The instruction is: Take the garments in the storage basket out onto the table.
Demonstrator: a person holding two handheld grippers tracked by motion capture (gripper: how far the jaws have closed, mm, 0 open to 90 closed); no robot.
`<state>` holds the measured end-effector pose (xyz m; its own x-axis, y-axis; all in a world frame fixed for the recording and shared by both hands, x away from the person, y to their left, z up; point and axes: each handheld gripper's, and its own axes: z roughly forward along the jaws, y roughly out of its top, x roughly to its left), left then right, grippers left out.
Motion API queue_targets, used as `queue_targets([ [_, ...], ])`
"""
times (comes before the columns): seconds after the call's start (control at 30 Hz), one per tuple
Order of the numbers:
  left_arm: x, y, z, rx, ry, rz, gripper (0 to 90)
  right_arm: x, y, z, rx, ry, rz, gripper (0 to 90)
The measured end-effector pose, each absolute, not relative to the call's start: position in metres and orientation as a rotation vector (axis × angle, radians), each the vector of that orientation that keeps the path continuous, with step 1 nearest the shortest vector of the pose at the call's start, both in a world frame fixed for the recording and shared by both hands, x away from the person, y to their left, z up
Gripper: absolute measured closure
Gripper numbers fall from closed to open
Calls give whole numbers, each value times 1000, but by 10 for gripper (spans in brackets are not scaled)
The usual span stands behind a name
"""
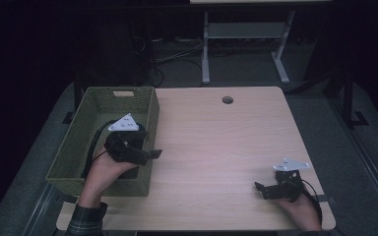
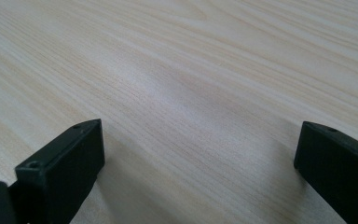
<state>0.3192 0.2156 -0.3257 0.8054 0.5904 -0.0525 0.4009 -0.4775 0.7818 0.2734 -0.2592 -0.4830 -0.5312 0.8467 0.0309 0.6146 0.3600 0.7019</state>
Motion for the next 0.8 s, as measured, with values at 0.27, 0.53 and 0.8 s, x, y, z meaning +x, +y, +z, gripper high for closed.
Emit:
queue_targets([
  [0.27, 315, 231, -319, 2118, 748, 318, 141, 273, -259, -483, 1287, 2290, 962, 12],
  [0.53, 315, 250, -311, 2093, 776, 346, 141, 274, -259, -483, 1295, 2283, 960, 13],
  [0.8, 318, 274, -309, 2073, 818, 369, 141, 274, -259, -483, 1297, 2282, 959, 13],
])
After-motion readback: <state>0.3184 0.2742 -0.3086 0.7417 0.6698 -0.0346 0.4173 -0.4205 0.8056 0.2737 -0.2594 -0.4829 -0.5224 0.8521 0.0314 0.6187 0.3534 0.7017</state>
